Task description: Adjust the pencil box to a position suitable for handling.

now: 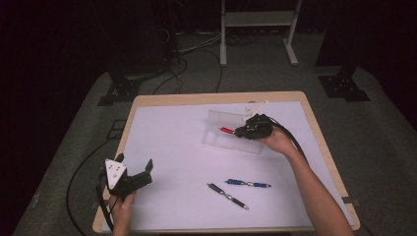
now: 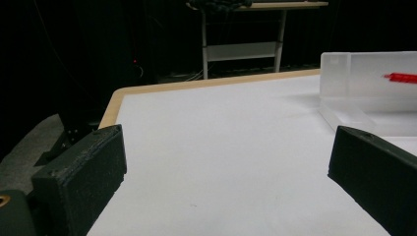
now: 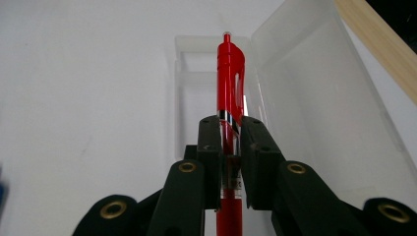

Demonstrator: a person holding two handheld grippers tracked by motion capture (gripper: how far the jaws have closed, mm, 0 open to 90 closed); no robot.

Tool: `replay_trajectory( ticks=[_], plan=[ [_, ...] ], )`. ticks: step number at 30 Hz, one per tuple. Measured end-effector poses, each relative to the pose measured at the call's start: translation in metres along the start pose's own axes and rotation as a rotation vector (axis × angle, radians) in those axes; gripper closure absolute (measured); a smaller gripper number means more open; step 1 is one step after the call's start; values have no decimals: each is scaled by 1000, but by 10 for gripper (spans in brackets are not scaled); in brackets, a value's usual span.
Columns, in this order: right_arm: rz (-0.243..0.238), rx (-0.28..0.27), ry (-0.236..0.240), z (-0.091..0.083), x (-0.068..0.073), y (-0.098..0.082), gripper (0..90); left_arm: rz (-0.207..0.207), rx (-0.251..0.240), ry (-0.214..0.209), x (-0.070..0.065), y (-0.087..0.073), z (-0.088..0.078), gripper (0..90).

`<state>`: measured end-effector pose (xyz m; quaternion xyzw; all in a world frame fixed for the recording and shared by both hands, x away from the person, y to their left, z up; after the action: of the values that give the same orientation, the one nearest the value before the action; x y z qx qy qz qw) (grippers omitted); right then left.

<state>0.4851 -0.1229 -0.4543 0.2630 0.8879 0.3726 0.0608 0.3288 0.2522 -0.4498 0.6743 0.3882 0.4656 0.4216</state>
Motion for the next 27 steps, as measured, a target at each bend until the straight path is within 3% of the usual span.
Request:
replay_trajectory(
  ticks=[4,15,27],
  plan=[
    [-15,18,-7,11,-5,-4,788,-3,0,1,0,0,0,4],
    [22,54,16,24,-19,-16,787,-5,0,-4,-1,0,0,4],
    [39,66,39,33,-21,-20,780,0,1,-4,-1,0,-1,4]
  ],
)
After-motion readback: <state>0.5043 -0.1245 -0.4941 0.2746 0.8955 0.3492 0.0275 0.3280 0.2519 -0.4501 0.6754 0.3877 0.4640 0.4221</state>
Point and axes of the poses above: each handheld gripper's, and its own axes: z roughly forward along the jaws, y roughly out of its top, x roughly to its left, the point moved 6 cm from there along z, roughly forward along the jaws, and after that the axes turned 15 degrees about z, right-handed, at the moved point
